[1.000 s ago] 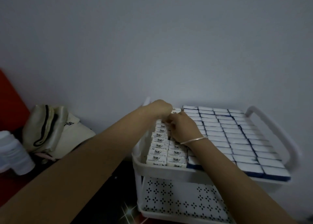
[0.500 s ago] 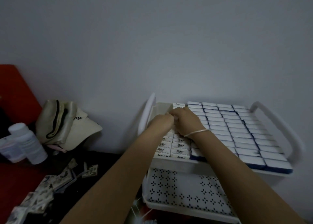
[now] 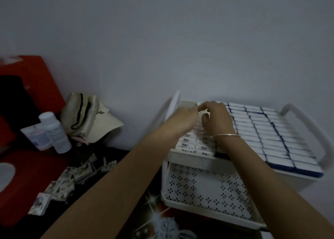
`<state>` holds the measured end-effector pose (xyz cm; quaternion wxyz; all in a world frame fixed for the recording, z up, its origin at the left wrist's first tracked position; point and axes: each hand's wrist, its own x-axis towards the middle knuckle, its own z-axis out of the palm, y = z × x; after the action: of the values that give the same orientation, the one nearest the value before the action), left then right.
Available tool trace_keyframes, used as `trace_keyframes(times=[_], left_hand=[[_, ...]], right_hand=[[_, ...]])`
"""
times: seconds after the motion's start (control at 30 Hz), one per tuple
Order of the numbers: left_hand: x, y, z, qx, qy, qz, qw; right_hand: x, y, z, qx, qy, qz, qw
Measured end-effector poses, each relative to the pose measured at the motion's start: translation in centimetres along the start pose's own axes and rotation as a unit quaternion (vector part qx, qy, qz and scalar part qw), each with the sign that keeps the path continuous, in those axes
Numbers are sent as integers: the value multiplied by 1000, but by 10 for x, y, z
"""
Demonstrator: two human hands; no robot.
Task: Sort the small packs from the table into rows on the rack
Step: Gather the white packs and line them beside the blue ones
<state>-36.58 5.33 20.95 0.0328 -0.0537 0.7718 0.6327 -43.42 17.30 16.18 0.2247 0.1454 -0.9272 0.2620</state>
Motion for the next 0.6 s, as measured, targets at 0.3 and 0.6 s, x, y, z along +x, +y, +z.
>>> trace_keyframes(times=[0.3,0.6], left_hand=[[-85,-94,-105,-54,199,101,973],[-116,-315,-187,95,288,-170,938]], right_hand=[[-125,-111,3,346,-246,28,905],[-166,-129,183,171,-481,52,858]])
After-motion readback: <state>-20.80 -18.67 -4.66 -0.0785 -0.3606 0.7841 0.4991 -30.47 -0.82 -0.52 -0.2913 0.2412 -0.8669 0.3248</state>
